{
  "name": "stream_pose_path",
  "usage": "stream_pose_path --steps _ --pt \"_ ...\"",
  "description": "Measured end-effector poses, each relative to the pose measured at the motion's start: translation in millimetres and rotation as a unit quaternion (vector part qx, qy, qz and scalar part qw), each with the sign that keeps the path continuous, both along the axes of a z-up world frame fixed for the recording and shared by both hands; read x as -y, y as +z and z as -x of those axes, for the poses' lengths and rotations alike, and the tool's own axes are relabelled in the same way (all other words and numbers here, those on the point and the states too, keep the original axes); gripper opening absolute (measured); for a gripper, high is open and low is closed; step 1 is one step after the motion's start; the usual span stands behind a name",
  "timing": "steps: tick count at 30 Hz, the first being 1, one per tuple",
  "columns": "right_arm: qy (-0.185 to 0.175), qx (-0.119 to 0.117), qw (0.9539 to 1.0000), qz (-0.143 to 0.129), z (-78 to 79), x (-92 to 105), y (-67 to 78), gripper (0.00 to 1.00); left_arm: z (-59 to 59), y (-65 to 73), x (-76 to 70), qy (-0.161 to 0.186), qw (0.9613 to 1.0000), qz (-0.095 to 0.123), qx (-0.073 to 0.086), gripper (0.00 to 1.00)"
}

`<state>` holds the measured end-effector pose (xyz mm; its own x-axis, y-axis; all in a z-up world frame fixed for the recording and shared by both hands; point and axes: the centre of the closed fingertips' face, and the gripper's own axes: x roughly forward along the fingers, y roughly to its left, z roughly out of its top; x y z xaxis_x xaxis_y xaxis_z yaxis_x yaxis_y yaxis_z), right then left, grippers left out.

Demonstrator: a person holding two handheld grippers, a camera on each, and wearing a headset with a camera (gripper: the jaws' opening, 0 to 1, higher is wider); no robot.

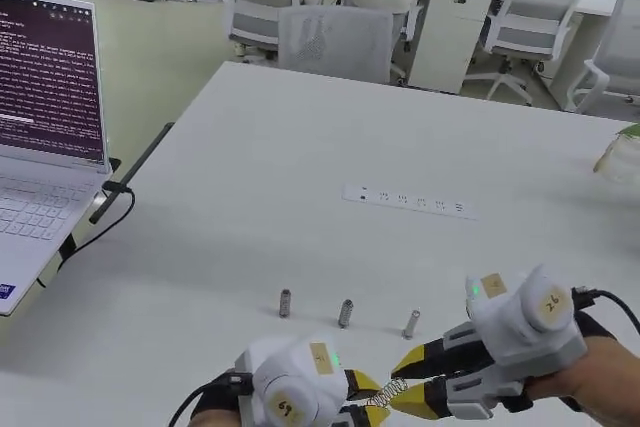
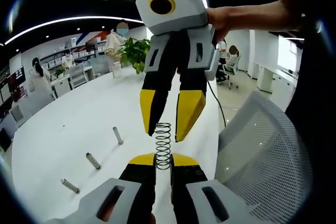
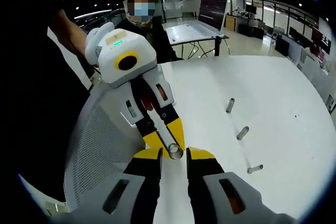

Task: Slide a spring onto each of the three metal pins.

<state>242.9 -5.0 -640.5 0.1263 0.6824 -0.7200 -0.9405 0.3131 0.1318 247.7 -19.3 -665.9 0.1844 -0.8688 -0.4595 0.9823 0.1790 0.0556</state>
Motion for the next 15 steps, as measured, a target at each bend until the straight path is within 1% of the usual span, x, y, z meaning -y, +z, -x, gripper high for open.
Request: stream_pose_path --steps 4,7,9,15 --pt "0.035 0.014 0.9988 0.031 -0.3 0.9 1.5 0.18 0.3 3.6 2.8 -0.003 1.0000 0.004 0.002 0.02" --pt "0.057 0.023 0.9968 0.051 -1.2 1.1 3.3 0.19 0.1 6.9 5.8 -0.005 0.9999 0.008 0.005 0.02" --pt "0.074 0.030 0.9947 0.065 -1.5 1.6 4.3 0.19 0.0 8.8 7.8 -0.006 0.9999 0.011 0.005 0.02" --pt "0.102 0.040 0.9900 0.089 -2.0 2.6 6.7 0.20 0.7 13.2 12.6 -0.012 0.9998 0.016 0.010 0.02"
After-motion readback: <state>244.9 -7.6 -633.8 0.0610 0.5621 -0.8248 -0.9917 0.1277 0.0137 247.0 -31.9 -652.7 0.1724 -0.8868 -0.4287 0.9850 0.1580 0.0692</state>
